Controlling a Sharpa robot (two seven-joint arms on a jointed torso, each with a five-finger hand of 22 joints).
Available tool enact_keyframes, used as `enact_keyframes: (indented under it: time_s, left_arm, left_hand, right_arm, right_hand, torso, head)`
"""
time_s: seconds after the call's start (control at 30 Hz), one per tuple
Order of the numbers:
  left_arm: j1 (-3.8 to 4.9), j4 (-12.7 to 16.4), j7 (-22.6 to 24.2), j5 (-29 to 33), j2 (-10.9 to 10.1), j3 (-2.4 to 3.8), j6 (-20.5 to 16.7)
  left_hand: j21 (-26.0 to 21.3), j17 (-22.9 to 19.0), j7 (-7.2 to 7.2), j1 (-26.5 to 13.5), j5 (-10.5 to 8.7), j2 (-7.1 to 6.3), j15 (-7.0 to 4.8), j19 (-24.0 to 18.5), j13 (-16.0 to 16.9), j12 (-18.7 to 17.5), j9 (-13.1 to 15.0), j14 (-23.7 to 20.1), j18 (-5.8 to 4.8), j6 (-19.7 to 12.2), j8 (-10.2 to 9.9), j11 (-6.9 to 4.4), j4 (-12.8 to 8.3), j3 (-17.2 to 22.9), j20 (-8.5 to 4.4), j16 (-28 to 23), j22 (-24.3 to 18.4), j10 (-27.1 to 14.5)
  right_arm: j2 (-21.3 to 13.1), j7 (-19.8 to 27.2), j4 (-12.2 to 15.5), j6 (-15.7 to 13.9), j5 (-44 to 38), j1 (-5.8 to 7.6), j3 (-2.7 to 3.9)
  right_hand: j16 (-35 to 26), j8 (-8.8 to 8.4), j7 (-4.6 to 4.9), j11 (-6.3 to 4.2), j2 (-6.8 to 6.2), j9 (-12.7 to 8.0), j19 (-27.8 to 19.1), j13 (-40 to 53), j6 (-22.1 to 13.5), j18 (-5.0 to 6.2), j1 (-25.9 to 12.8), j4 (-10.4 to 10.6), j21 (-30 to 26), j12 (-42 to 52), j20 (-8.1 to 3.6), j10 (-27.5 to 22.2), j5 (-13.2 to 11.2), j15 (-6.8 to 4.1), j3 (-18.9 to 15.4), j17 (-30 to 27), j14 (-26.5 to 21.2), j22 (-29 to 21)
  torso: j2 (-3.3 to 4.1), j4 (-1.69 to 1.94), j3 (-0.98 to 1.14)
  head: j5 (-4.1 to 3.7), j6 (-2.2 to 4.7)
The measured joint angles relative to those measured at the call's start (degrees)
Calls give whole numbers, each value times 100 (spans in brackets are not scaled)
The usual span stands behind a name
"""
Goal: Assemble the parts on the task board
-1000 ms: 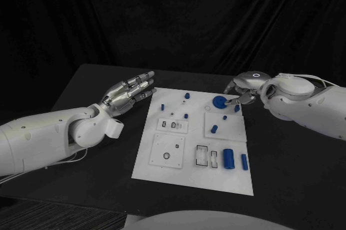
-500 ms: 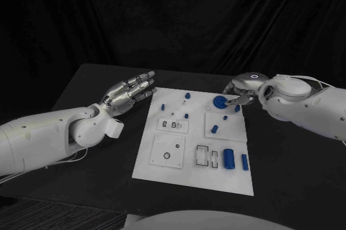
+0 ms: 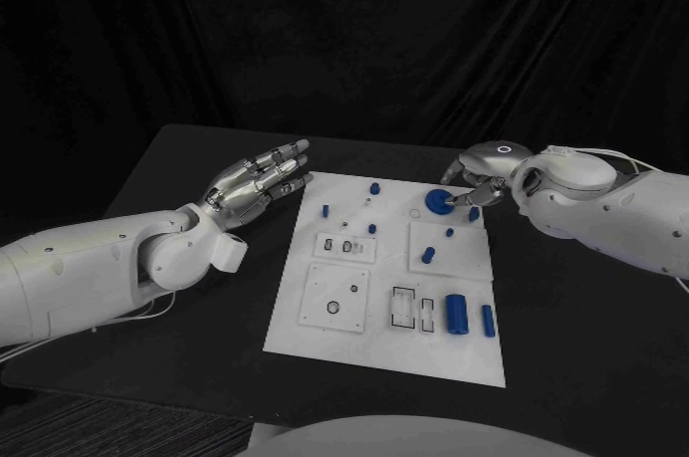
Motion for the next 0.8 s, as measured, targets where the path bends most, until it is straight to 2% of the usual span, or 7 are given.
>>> enact_keyframes:
  time_s: [0.13,0.3,0.37,0.43,0.8]
  left_arm:
    - [0,1,-2,0,1,0,3]
    - [0,1,-5,0,8,0,10]
    - [0,1,-6,0,10,0,12]
    - [0,1,-7,0,10,0,14]
    - [0,-6,-13,0,22,0,30]
  left_hand:
    - [0,2,0,0,0,0,1,0,0,0,0,1,0,0,0,0,-7,7,0,0,0,0]
    - [0,1,0,0,0,0,0,0,0,0,0,1,0,0,0,0,-7,7,0,0,0,0]
    - [0,1,0,0,0,0,1,0,0,0,0,1,0,0,0,0,-6,7,0,0,0,0]
    - [0,1,0,0,0,0,0,0,0,0,0,1,-1,0,0,0,-6,6,0,0,0,0]
    - [0,1,0,0,0,0,0,-1,0,0,0,1,0,0,0,0,-6,6,0,0,0,0]
  right_arm:
    - [50,6,-41,0,0,-10,0]
    - [119,15,-110,2,0,-31,1]
    - [147,20,-141,4,0,-46,1]
    - [168,24,-165,5,1,-57,1]
    - [278,40,-296,27,3,-137,5]
  right_hand:
    - [0,25,24,0,0,52,0,0,24,0,0,-23,0,0,0,0,-192,0,-24,0,0,0]
    - [0,57,20,0,0,97,0,0,61,0,0,-39,0,0,0,0,-256,0,-39,0,0,-1]
    - [-28,72,50,0,0,121,0,0,91,0,0,-65,0,0,0,0,-306,0,-35,0,0,-1]
    - [-32,96,25,0,0,149,0,0,116,0,0,-71,0,0,0,0,-352,0,-40,-1,0,-1]
    - [-32,233,61,6,19,290,0,-1,266,0,-19,-125,0,0,0,2,-389,37,-48,-1,-7,-1]
  torso:
    - [0,-1,-1]
    - [-1,-1,-1]
    - [0,-1,-1]
    - [0,-1,-1]
    - [0,-2,-1]
  head:
    - [0,-10]
    - [-8,-23]
    - [-8,-27]
    - [-8,-30]
    - [1,-54]
